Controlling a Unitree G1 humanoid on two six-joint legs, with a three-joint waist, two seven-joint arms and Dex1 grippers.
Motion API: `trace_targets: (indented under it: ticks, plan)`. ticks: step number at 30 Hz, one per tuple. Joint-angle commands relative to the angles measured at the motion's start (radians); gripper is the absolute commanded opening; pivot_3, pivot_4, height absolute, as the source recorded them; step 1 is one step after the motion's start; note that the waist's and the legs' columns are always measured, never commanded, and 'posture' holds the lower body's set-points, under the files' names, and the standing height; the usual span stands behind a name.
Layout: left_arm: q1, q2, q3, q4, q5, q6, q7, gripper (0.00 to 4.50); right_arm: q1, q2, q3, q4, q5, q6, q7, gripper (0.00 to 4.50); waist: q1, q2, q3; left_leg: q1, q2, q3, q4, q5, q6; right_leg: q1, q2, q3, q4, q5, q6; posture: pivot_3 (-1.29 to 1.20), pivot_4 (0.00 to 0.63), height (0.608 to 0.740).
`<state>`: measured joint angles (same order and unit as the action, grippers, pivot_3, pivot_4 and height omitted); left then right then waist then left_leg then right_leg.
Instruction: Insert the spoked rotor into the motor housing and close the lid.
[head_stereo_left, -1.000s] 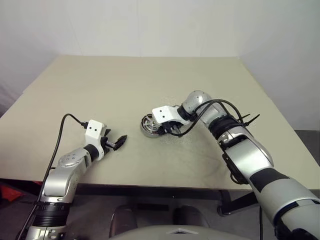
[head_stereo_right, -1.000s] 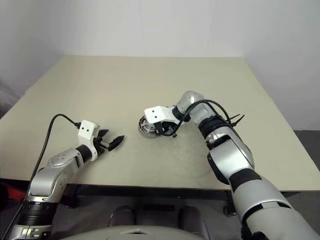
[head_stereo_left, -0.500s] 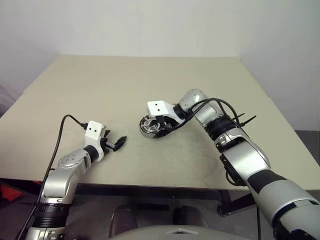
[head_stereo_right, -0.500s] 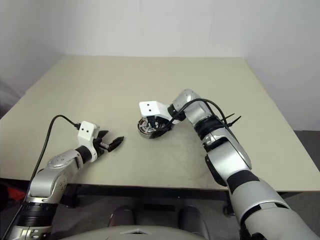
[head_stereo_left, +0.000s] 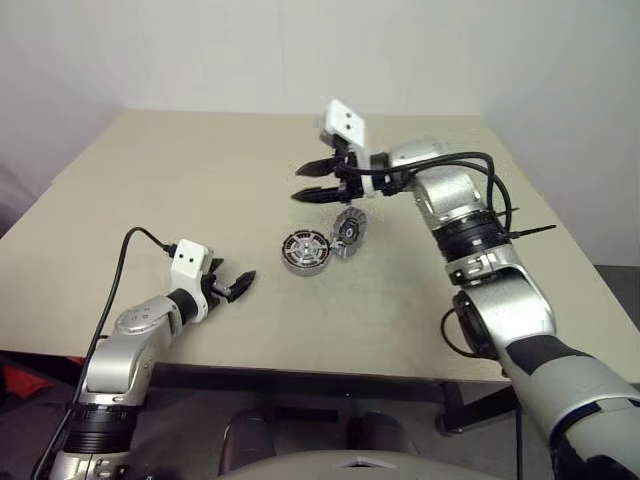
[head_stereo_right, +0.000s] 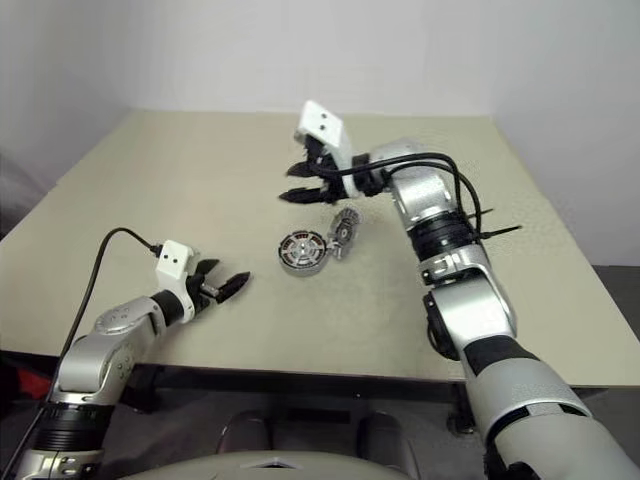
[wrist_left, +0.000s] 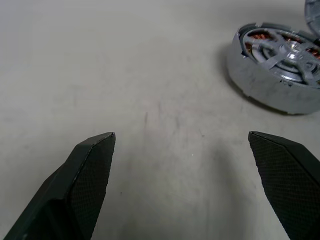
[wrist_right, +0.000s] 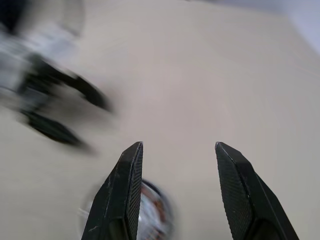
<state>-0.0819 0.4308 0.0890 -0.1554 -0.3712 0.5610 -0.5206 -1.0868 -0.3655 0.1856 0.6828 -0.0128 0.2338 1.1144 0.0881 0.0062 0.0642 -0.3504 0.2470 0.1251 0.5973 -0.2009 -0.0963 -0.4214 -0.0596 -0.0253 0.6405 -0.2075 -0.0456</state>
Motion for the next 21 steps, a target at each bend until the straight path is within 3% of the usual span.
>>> trace_targets:
  ticks: [1, 2, 5, 10, 11, 16, 21]
  plan:
    - [-0.033, 0.017, 0.009, 0.007, -0.006, 0.0, -0.019, 4.5, -0.024, -0.094, -0.026, 0.087, -0.048, -0.086, -0.076, 2.6, 0.004, 0.0, 0.0, 0.0, -0.001, 0.0, 0.0, 0.001, -0.002, 0.0, 0.0, 0.0, 0.0, 0.0, 0.0, 0.0, 0.0, 0.74]
    - [-0.038, 0.018, 0.007, 0.012, -0.005, 0.0, -0.023, 4.5, -0.02, -0.118, -0.025, 0.104, -0.055, -0.093, -0.085, 2.6, 0.004, 0.0, 0.0, -0.001, -0.001, 0.0, 0.0, 0.001, -0.002, -0.001, -0.001, 0.0, 0.0, 0.0, 0.0, 0.0, 0.0, 0.74]
    - [-0.058, 0.018, -0.006, 0.03, 0.002, -0.002, -0.033, 4.5, 0.019, -0.199, -0.006, 0.132, -0.096, -0.139, -0.092, 1.99, 0.004, 0.0, 0.0, -0.002, -0.001, 0.0, 0.0, 0.001, -0.002, -0.001, 0.0, 0.0, 0.0, 0.0, 0.0, 0.0, 0.0, 0.74]
    - [-0.08, 0.017, -0.016, 0.057, 0.011, -0.008, -0.047, 4.5, 0.155, -0.27, 0.001, -0.016, -0.055, -0.075, 0.045, 0.21, 0.004, 0.0, 0.0, -0.003, -0.001, 0.0, 0.0, 0.001, -0.002, -0.001, 0.001, 0.001, 0.0, 0.0, 0.001, 0.0, 0.0, 0.74]
    - [-0.083, 0.017, -0.018, 0.061, 0.013, -0.009, -0.049, 4.5, 0.194, -0.279, 0.005, -0.074, -0.043, -0.051, 0.08, 0.04, 0.004, 0.0, 0.0, -0.003, -0.001, 0.0, 0.0, 0.0, -0.001, -0.001, 0.001, 0.001, 0.0, 0.0, 0.001, 0.0, 0.0, 0.74]
    - [-0.09, 0.016, -0.02, 0.071, 0.022, -0.015, -0.053, 4.5, 0.324, -0.26, 0.02, -0.274, -0.009, 0.052, 0.115, 0.04, 0.004, 0.0, 0.0, -0.002, -0.001, 0.0, 0.0, 0.0, 0.001, -0.001, 0.001, 0.002, 0.001, 0.0, 0.001, 0.0, 0.0, 0.74]
    - [-0.079, 0.019, -0.009, 0.059, 0.026, -0.014, -0.049, 4.5, 0.27, -0.172, -0.001, -0.225, -0.007, 0.12, 0.007, 0.04, 0.004, 0.0, 0.0, 0.001, -0.001, 0.0, 0.0, 0.0, 0.0, 0.001, 0.001, 0.002, 0.001, 0.0, 0.001, 0.0, 0.0, 0.74]
